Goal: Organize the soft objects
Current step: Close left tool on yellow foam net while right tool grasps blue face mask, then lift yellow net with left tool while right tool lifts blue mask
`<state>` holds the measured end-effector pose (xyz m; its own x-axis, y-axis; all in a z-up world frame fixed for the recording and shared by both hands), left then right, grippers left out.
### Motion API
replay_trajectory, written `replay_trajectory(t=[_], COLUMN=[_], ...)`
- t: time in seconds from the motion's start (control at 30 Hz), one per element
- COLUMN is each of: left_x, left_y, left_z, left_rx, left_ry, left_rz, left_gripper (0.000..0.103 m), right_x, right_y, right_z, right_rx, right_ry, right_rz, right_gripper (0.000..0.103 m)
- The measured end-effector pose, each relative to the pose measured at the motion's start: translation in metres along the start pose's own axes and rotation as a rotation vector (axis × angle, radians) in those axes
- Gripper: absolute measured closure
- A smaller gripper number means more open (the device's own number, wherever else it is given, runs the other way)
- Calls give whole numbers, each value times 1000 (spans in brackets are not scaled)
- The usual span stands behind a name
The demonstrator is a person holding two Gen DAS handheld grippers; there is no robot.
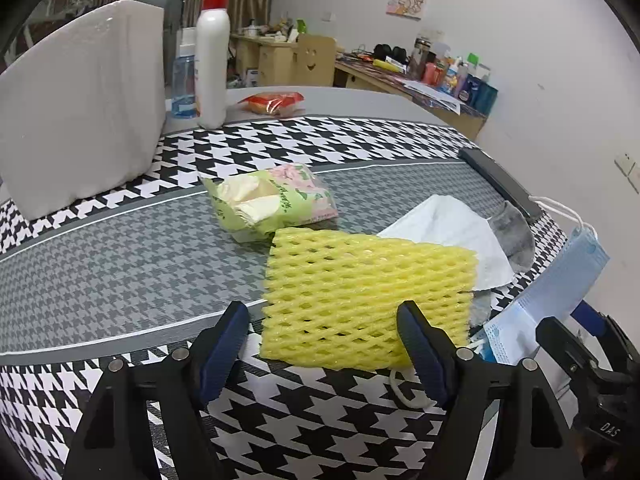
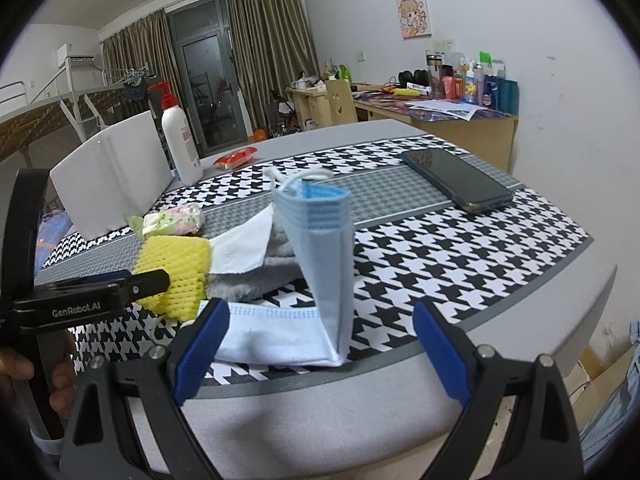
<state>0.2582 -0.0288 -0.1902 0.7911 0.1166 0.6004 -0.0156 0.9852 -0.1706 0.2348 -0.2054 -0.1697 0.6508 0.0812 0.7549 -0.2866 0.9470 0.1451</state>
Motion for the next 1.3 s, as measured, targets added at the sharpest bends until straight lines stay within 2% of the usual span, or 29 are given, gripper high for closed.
replay_trajectory(t=[0.17,0.23,0.33,0.4,0.47,0.57,0.63,0.67,0.9,1.03,1.3], left_x=[-1,-2,-4,-6,-7,-8,-9,-10,-9,-8,-6], left_y=[-3,0,3,2,3,4,4,4,8,6,5], left_z=[1,2,4,7,8,11,15,16,30,38,54], left_rx=[12,28,33,31,30,23,23,24,11,0,-5], left_ry=[-1,-2,-4,-7,-13,-16,-24,-28,-57,-71,-107], left_rz=[-22,-22,-23,-31,-33,-27,-30,-31,-18,-19,-26], left_gripper=[48,62,72,75,76,79,80,80,80,80,80], right_x=[-1,-2,-2,-2,-2,-4,-6,-8,-12,-10,-4], right_y=[-1,-1,-2,-4,-5,-6,-6,-6,-5,-5,-2], right_z=[-4,-4,-4,-4,-3,-5,-7,-7,-4,3,17], right_rx=[1,3,0,-1,-3,4,7,7,14,8,0], right_ry=[12,14,12,11,7,23,40,48,61,41,9], right_rz=[0,-1,-2,-8,-11,-15,-18,-15,-6,2,8], right_gripper=[8,8,8,8,8,21,34,36,87,92,93])
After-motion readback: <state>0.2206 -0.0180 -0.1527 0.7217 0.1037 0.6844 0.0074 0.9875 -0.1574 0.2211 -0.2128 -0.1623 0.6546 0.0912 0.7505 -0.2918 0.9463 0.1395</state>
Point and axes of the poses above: each gripper's, at about its wrist camera, not at the fingertips, and z roughly against the way its jaws point, y to its left, x to its top, the point moved 10 cm from there along -z, roughly the way its jaws point, and after that the axes turned 4 degrees about y, right-handed, at the moved point
